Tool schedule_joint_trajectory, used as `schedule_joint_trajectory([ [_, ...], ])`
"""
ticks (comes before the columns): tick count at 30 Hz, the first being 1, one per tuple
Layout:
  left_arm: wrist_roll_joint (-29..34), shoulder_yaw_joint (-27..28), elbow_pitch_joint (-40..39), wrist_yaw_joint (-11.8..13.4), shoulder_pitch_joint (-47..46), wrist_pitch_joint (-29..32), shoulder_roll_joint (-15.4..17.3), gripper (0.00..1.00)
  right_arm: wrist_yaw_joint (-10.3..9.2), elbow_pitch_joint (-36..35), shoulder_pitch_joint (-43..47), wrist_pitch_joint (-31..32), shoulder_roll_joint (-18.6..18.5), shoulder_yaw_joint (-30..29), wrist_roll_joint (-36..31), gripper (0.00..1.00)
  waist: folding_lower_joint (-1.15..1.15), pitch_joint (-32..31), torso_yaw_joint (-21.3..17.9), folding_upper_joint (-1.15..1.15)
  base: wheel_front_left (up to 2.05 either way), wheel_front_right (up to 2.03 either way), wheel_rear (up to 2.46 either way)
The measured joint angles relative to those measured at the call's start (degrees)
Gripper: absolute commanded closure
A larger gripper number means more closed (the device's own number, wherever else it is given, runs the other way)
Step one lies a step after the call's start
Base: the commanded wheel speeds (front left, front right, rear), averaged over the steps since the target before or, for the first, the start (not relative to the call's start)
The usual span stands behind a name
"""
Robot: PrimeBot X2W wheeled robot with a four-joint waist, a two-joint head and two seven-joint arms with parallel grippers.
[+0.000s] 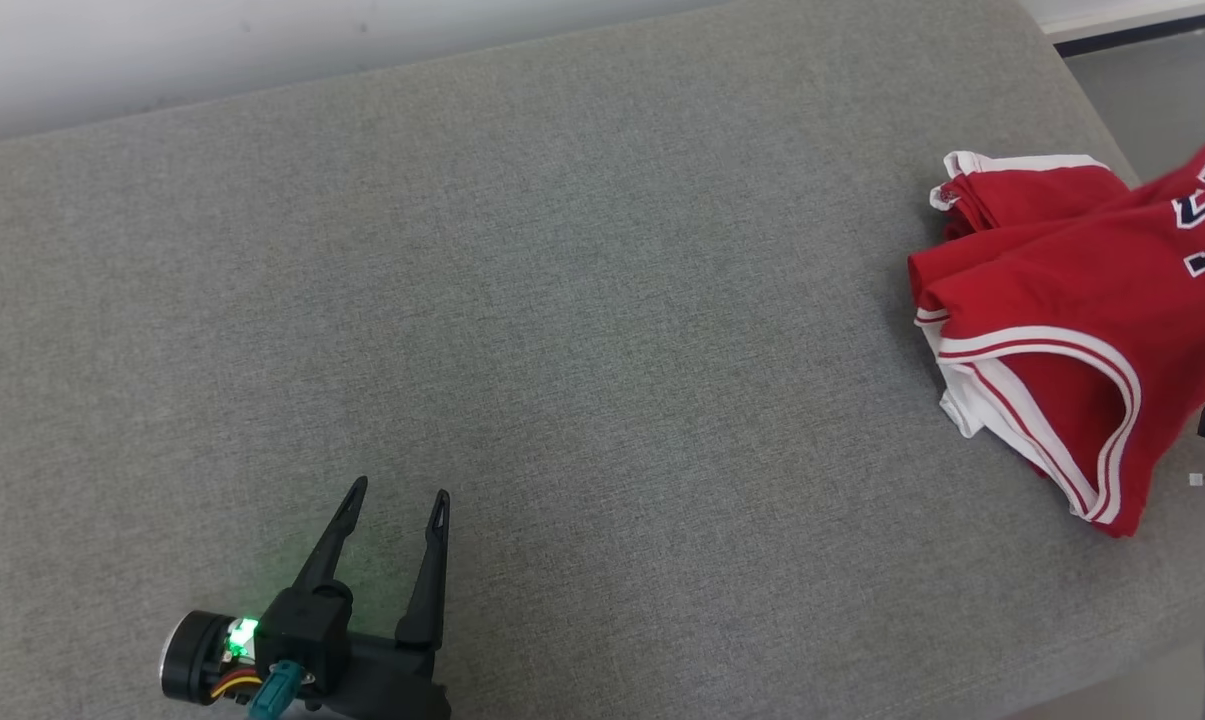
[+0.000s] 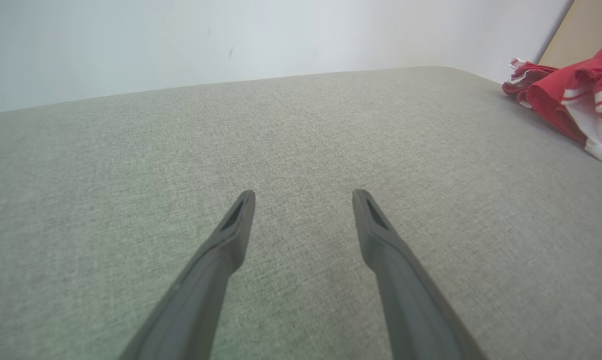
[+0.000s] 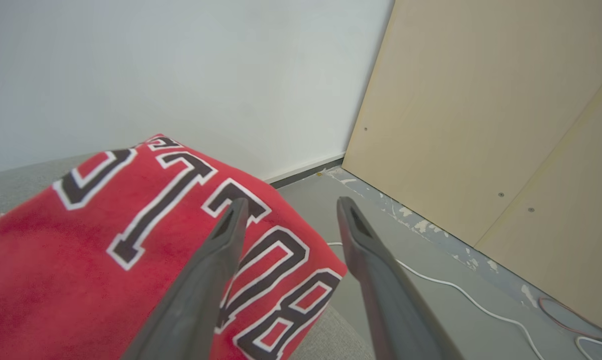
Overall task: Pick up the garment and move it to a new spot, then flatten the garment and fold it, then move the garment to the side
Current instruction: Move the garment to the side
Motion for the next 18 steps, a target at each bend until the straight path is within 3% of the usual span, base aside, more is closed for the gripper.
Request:
schedule_joint_trajectory([
  [5, 0.1, 0.9, -0.1, 0.0, 0.1, 0.0, 0.0, 0.0, 0.0, -4.4, 0.3, 0.0, 3.4, -0.3, -2.8, 0.0, 0.0, -0.7, 0.6, 0.0, 0.0, 0.0, 0.0],
  [12, -0.2, 3.7, -0.4, 0.3, 1.8, 0.0, -0.2, 0.0, 0.0, -12.1, 7.3, 0.0, 8.8, 14.3, 4.1, 0.0, -0.01, -3.7, 0.5, 0.0, 0.0, 0.0, 0.0],
  [18, -1.0, 6.0, -1.0, 1.1, 4.2, 0.0, -0.3, 0.0, -0.01, -17.0, 14.8, 0.0, 11.0, 26.3, 12.5, 0.0, -0.02, -6.8, 1.4, -0.01, 0.0, 0.0, 0.0],
])
